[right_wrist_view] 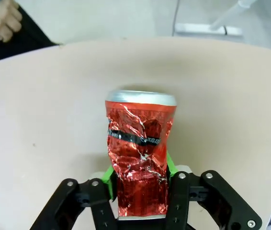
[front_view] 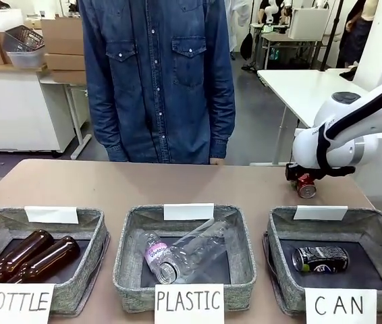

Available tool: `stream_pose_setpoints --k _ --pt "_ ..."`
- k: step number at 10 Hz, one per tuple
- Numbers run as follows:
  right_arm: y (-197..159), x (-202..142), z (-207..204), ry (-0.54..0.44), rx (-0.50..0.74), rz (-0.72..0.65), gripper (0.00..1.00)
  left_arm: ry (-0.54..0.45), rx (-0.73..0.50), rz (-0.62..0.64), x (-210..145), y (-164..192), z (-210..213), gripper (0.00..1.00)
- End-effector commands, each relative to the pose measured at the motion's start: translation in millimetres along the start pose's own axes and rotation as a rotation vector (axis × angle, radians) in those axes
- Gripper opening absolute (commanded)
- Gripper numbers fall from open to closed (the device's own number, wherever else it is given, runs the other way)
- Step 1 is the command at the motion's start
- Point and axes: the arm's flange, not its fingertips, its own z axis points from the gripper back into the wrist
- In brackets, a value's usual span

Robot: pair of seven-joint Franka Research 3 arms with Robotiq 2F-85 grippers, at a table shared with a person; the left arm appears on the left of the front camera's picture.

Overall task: Sort the can waste into the basket.
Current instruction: Pick up the can waste from the table and place it in the right Fabric basket.

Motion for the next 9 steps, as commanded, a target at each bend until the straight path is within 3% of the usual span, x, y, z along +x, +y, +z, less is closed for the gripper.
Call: stream_pose_setpoints --k 1,7,9 --pt "4 0 3 0.013 -0.014 -0.010 0.00 -0.011 -0.022 -0.011 1 0 0 1.00" --pt "-12 -5 38 -0.025 0.000 0.032 0.00 -0.011 -0.022 -0.011 1 0 0 1.00" --pt "-20 -24 92 -0.003 0.065 0.109 0.00 -0.011 -0.022 -0.011 1 0 0 1.00"
